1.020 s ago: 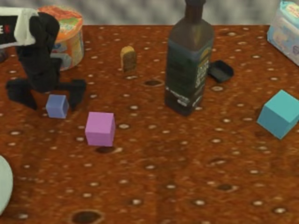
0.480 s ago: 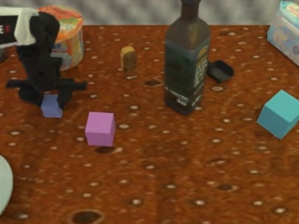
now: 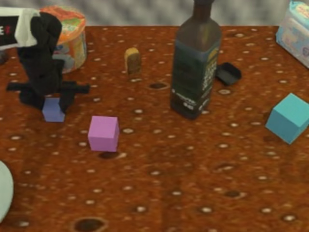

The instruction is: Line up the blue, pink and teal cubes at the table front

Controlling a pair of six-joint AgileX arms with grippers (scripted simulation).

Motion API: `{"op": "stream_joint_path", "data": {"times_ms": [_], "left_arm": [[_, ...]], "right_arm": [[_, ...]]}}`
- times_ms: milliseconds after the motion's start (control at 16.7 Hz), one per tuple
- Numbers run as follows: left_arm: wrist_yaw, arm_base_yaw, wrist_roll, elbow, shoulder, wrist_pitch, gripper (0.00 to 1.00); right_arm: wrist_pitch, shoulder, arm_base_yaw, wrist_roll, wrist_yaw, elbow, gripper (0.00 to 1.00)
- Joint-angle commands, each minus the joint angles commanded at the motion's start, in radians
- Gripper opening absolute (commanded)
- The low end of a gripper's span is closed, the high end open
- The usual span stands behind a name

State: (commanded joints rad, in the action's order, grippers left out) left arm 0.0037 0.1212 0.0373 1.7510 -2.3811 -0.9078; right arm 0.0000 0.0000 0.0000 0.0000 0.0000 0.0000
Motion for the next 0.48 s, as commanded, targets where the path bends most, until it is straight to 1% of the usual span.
{"op": "stream_joint_path", "data": {"times_ms": [180,480], "left_arm": [[0.0,-0.001,-0.002,0.031,0.013,-0.042,0.0],[-0.001,-0.017,0.002,0.132,0.073,-0.211,0.0]], "right_arm": [[0.0,0.0,0.0,0.0,0.0,0.0,1.0],[0.0,0.0,0.0,0.0,0.0,0.0,1.0]]}}
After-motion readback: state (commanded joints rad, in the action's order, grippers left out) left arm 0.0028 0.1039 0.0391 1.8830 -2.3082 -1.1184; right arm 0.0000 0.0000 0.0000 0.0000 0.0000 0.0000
